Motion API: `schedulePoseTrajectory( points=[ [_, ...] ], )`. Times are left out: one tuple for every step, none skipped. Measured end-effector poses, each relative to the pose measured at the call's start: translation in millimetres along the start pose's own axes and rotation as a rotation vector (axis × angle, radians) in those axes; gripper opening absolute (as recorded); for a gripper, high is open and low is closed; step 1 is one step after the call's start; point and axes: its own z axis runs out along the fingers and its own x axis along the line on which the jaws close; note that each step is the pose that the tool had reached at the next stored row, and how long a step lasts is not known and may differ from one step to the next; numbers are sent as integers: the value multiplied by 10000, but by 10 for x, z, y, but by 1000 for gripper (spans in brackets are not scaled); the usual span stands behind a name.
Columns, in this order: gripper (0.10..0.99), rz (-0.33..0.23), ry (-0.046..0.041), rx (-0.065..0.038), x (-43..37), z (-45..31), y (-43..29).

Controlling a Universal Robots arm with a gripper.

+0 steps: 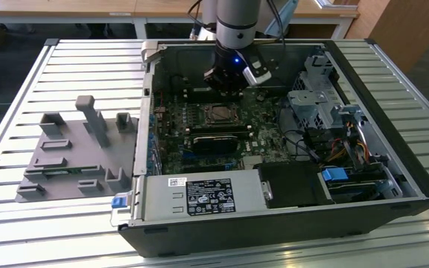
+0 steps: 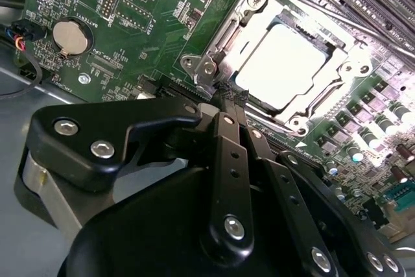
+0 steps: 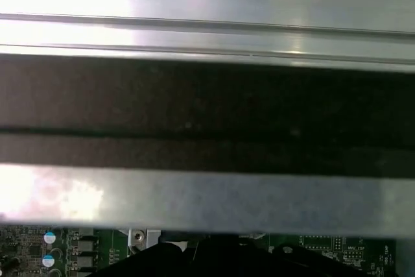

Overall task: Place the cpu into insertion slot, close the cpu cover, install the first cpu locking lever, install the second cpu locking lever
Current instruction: 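Install the second cpu locking lever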

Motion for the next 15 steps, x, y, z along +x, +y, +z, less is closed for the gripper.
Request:
schedulePoseTrajectory(
  points=[
    [118, 0, 0, 1, -1, 0, -3],
    [118, 0, 0, 0, -1, 0, -6],
    [118, 0, 0, 0, -2, 0, -8],
    [118, 0, 0, 0, -2, -1, -12],
    [118, 0, 0, 0, -3, -1, -16],
    [118, 0, -1, 0, -4, -1, -20],
    [118, 0, 0, 0, -5, -1, -23],
    [118, 0, 0, 0, -5, -1, -29],
    [118, 0, 0, 0, -5, -2, -36],
    [118, 0, 0, 1, -5, -2, -41],
    [118, 0, 0, 1, -5, -2, -48],
    [118, 0, 0, 0, -4, -3, -58],
    [118, 1, 0, 0, -4, -3, -66],
    [118, 1, 0, 0, -4, -3, -74],
    [118, 1, -1, -1, -4, -4, -83]
  ],
)
